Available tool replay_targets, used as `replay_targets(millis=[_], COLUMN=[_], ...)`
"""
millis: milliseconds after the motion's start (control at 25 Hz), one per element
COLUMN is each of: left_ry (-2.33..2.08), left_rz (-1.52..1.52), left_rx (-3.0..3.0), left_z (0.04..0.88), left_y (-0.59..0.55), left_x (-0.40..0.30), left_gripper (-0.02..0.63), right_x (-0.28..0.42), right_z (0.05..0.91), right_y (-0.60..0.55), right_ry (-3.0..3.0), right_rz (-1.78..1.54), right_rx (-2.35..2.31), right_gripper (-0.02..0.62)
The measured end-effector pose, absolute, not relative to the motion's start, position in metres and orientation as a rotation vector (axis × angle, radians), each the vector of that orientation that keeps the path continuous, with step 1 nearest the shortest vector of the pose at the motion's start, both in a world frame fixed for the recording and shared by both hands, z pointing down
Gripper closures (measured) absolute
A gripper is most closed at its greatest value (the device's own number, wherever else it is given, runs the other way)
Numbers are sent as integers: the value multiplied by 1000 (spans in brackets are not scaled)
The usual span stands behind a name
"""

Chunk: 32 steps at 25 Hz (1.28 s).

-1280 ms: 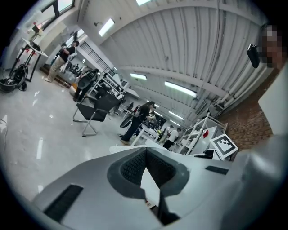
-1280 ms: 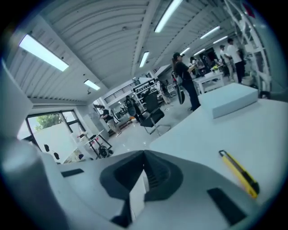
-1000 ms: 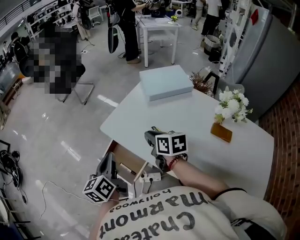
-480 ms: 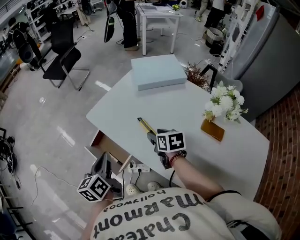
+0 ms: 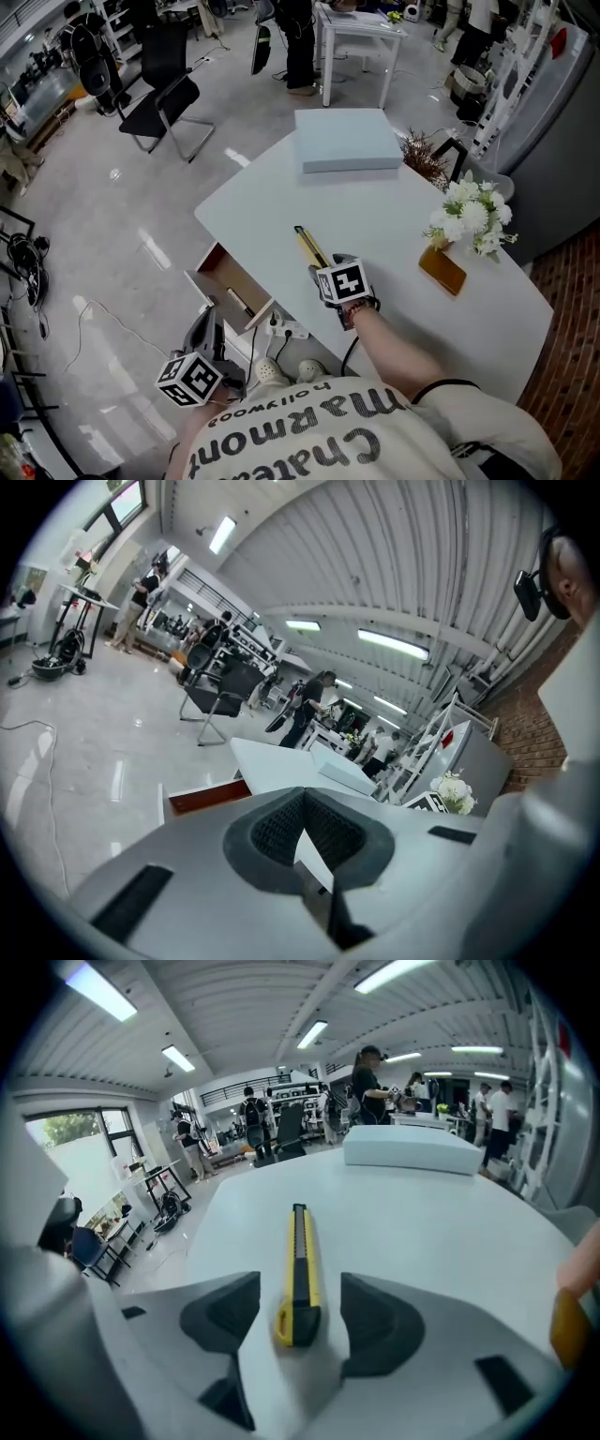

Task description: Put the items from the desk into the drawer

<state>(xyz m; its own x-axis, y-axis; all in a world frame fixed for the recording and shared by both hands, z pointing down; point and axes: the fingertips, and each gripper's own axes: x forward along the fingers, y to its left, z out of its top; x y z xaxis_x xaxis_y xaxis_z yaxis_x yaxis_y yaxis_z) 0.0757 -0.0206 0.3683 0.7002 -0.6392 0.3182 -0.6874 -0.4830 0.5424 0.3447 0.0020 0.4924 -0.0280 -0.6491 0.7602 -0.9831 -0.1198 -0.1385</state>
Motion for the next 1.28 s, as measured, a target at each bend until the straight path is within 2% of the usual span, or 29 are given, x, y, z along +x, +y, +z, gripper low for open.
replay_targets(millis=[160, 360, 440, 480, 560, 920, 1280], left_ry=[-1081, -1127, -1137, -1140, -1146, -1071, -905], left_rz=[90, 96, 98, 92, 75, 52, 72], left_rx=[2204, 2178, 2172, 2170, 2173, 2190, 2278], left_z=[373, 377, 375, 373, 371, 382, 371], left_y=[-4, 4, 3, 2, -3, -38, -99], left_x=[55, 39, 33, 30, 27, 7, -13], left_gripper=[604, 604, 604, 604, 604, 604, 604], right_x=[348, 350, 346, 344, 344, 344, 310], right_z=[499, 500, 500, 501, 500, 501, 501], right_y=[-1, -1, 1, 2, 1, 9, 15], right_ry=[-1691, -1683, -1688, -1686, -1668, -1533, -1399], right_rz=[940, 863, 855, 856, 866, 1150, 1456], right_rx=[1771, 1767, 1759, 1754, 1762, 1932, 2192], right_gripper=[319, 353, 391, 436, 440, 471, 474])
